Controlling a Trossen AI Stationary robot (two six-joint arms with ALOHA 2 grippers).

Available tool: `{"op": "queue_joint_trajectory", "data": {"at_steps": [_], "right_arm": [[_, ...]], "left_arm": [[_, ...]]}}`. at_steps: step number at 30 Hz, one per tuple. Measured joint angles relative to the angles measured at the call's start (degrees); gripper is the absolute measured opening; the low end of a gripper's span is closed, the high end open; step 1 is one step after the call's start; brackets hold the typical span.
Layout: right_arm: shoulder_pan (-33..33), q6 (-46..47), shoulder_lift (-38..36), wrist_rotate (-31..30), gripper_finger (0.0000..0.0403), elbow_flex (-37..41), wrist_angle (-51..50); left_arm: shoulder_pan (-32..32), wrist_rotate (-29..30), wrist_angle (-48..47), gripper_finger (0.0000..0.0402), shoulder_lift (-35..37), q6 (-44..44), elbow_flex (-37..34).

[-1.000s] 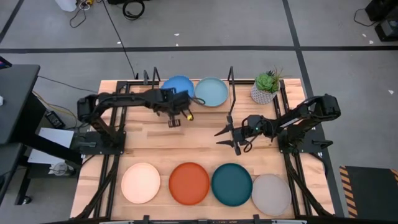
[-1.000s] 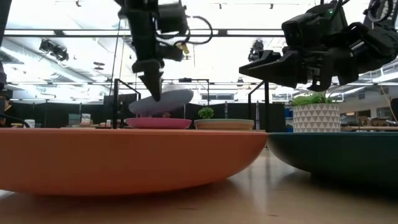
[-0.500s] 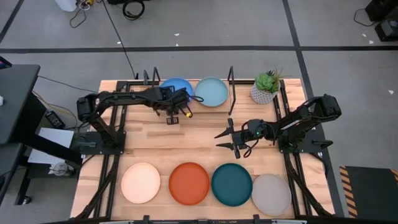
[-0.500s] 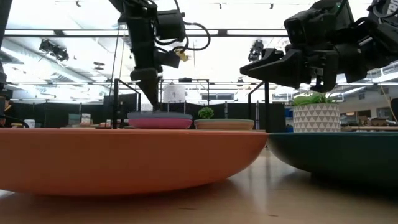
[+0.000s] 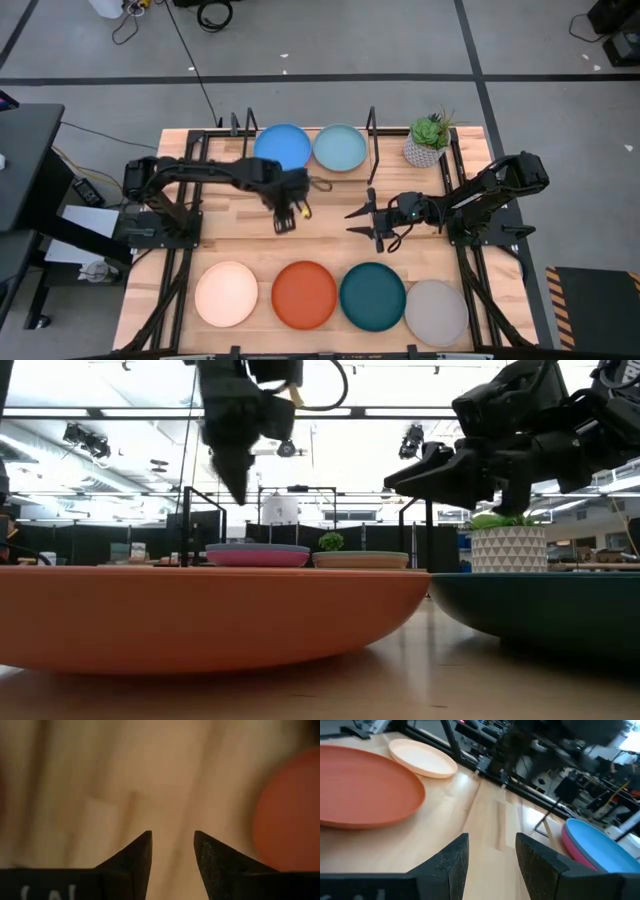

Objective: Place and stack plates onto a shelf
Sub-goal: Stack the orange plate on the top of blue plate on the shelf

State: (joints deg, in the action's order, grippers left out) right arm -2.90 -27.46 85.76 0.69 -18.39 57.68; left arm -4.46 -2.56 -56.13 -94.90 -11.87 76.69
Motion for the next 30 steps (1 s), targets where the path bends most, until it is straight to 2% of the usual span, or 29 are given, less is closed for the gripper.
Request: {"op": "queue_joint_trajectory", "data": {"at_steps": [4, 11, 14, 19, 25, 30], "right_arm": [[0.01, -2.47, 0.00, -0.70, 0.0169, 0.00, 0.04], [0.07, -5.62, 0.00, -0.70, 0.0169, 0.00, 1.56], [0.08, -6.20, 0.00, -0.76, 0.0169, 0.00, 1.73], [0.54, -6.82, 0.00, -1.10, 0.0169, 0.00, 1.87], [2.75, -6.83, 0.00, -1.10, 0.0169, 0.00, 1.89], [5.25, -8.53, 0.00, -1.09, 0.0169, 0.00, 2.64]], "left_arm": [[6.51, 1.29, -3.87, 0.0153, -0.28, -7.28, -0.05], [15.88, 6.14, -2.46, 0.0153, -0.37, -13.12, -0.22], [18.50, 7.42, -0.10, 0.0153, -0.37, -13.00, -0.22], [23.31, 8.04, 2.69, 0.0153, -0.40, -7.26, -0.22], [28.29, 8.85, 4.68, 0.0153, -3.34, -4.84, -0.26], [33.00, 5.40, 7.37, 0.0153, -6.52, -7.21, -0.26]]}}
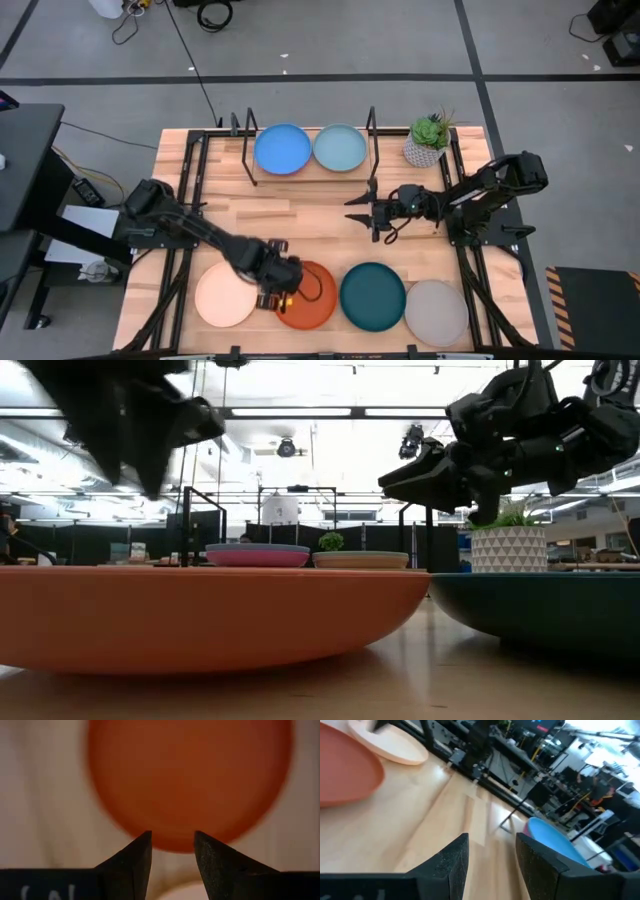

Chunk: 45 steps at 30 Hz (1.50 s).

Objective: Place and stack plates onto a shelf
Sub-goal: Stack the orange plate on the top of blue plate on the shelf

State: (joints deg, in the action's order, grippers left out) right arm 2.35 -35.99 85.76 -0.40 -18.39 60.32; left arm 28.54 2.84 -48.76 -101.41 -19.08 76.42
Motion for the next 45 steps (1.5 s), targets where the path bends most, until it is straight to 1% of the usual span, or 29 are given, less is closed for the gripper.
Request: {"op": "queue_joint_trajectory", "data": {"at_steps": [2, 5, 7, 10, 13, 17, 21, 25, 29, 42, 45], "right_arm": [[1.11, -1.17, 0.00, 0.64, 0.0169, -0.02, 0.96], [3.09, -2.30, 0.00, 3.65, 0.0169, -0.02, 2.84], [4.60, -3.02, 0.00, 6.62, 0.0169, -0.04, 4.29], [6.95, -4.06, 0.00, 10.84, 0.0169, -0.04, 5.64], [9.09, -4.29, 0.00, 14.14, 0.0169, -0.04, 7.13], [11.26, -4.24, 0.00, 18.00, 0.0169, -0.04, 7.96], [12.64, -4.19, 0.02, 21.58, 0.0169, -0.07, 8.24], [13.51, -4.06, 0.02, 24.43, 0.0169, -0.39, 8.25], [13.88, -4.06, 0.02, 26.07, 0.0169, -0.38, 8.24], [13.99, -2.53, 0.02, 26.12, 0.0169, -0.38, 8.12], [13.99, -2.29, 0.02, 26.11, 0.0169, -0.37, 7.90]], "left_arm": [[2.33, -1.28, 0.56, 0.0153, -0.99, -0.11, 0.00], [5.83, -1.44, 0.83, 0.0153, -1.87, -1.28, -0.02], [7.60, 0.00, 1.00, 0.0153, -2.21, -2.08, -0.02], [9.54, 3.79, 2.38, 0.0153, -3.36, -2.81, -0.02], [10.27, 5.23, 4.22, 0.0153, -4.93, -2.78, 0.00], [10.16, 2.74, 6.78, 0.0153, -6.99, -2.75, 0.00], [10.16, 2.43, 9.09, 0.0153, -7.99, -2.78, 0.01], [10.25, 1.12, 9.26, 0.0152, -8.21, -2.90, 0.48], [10.47, 0.81, 8.64, 0.0152, -8.21, -4.56, 0.52], [10.89, 0.50, 8.12, 0.0152, -9.77, -2.28, 0.46], [11.07, 1.75, 7.56, 0.0145, -10.26, -2.06, 0.48]]}}
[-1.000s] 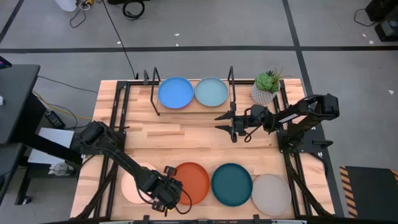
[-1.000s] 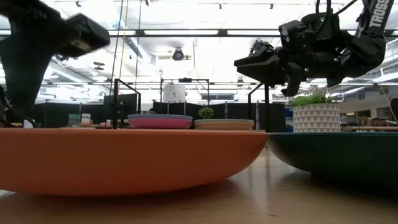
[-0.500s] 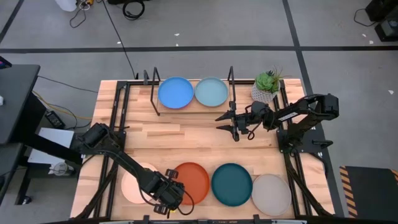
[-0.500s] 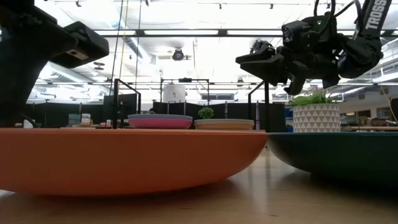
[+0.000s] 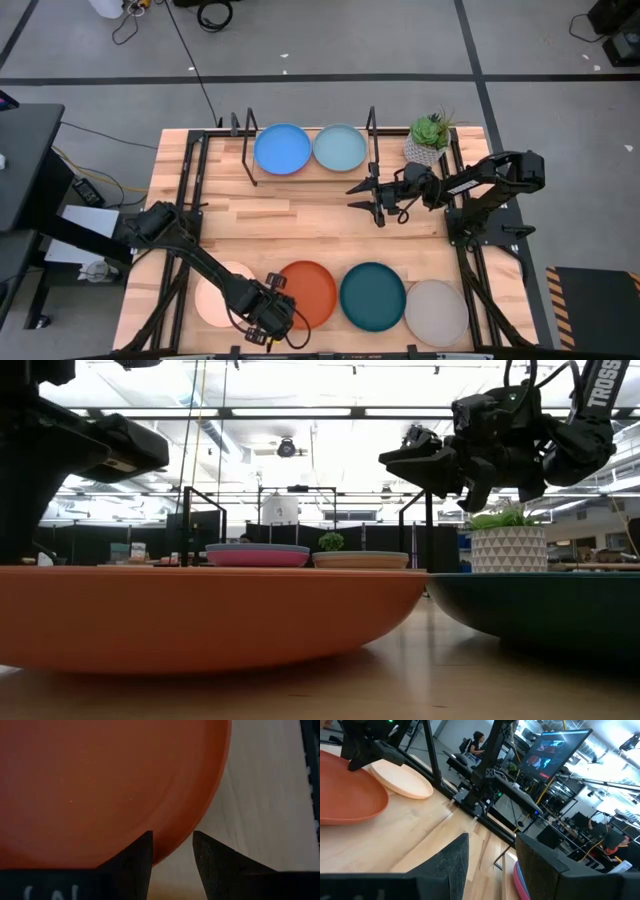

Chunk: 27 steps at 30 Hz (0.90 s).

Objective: Place and stack plates onto a shelf
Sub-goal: Stack the orange plate on the top of blue plate on the shelf

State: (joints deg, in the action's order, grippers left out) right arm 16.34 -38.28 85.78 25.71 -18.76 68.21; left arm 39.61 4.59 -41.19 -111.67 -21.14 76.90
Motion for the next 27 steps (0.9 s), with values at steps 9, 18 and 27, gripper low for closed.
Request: {"op": "queue_joint_trajectory", "data": {"at_steps": [9, 18, 27], "right_arm": [[0.39, 0.81, 0.00, -0.37, 0.0169, -0.02, 0.06], [0.74, 0.90, 0.00, -0.48, 0.0169, -0.02, 0.10], [0.74, 1.23, 0.00, -0.61, 0.0169, -0.02, 0.08]], "left_arm": [[0.07, 0.73, -0.25, 0.0088, -0.25, -0.11, 0.00], [-0.13, 1.23, -0.64, 0.0016, -0.18, -0.04, 0.05], [-0.34, 3.70, -0.89, 0.0017, -0.11, -0.09, 0.04]]}}
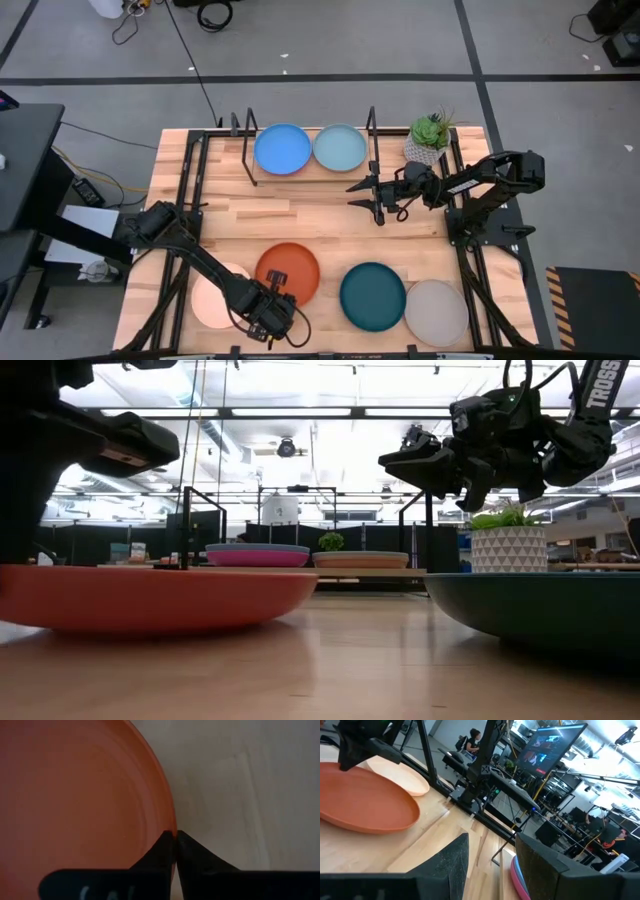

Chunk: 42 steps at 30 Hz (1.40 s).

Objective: Place and stack plates onto a shelf
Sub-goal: Stack the orange plate on the top of blue plate on the shelf

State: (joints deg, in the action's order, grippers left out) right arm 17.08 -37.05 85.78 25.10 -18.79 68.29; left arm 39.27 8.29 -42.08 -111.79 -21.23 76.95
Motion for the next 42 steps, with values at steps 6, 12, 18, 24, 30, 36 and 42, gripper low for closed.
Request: {"op": "queue_joint_trajectory", "data": {"at_steps": [6, 12, 18, 24, 30, 36, 42], "right_arm": [[0.04, -0.01, 0.00, -0.15, 0.0169, 0.00, -0.20], [0.88, 0.75, 0.00, -3.18, 0.0169, 0.00, -0.20], [2.45, 2.98, 0.00, -5.70, 0.0169, 0.00, -0.20], [2.62, 3.03, 0.02, -5.58, 0.0169, 0.00, -0.21], [2.62, 3.26, 0.02, -5.55, 0.0169, 0.02, -0.22], [2.40, 5.55, 0.02, -4.17, 0.0169, 0.02, 0.04], [1.94, 9.07, 0.02, -0.94, 0.0169, 0.02, -0.49]], "left_arm": [[-0.73, 0.86, -0.55, 0.0016, 0.15, 0.85, -0.02], [-1.61, 1.75, -4.25, 0.0015, 0.15, 2.45, 2.55], [-2.26, 3.58, -10.64, 0.0015, 0.15, 3.64, 5.97], [-3.23, 6.39, -15.85, 0.0014, 0.78, 6.79, 7.58], [-5.32, 12.85, -20.92, 0.0014, 6.05, 7.85, 7.61], [-9.63, 20.17, -22.66, 0.0014, 12.52, 12.11, 6.86], [-19.64, 17.56, -22.71, 0.0014, 17.58, 21.78, 1.99]]}}
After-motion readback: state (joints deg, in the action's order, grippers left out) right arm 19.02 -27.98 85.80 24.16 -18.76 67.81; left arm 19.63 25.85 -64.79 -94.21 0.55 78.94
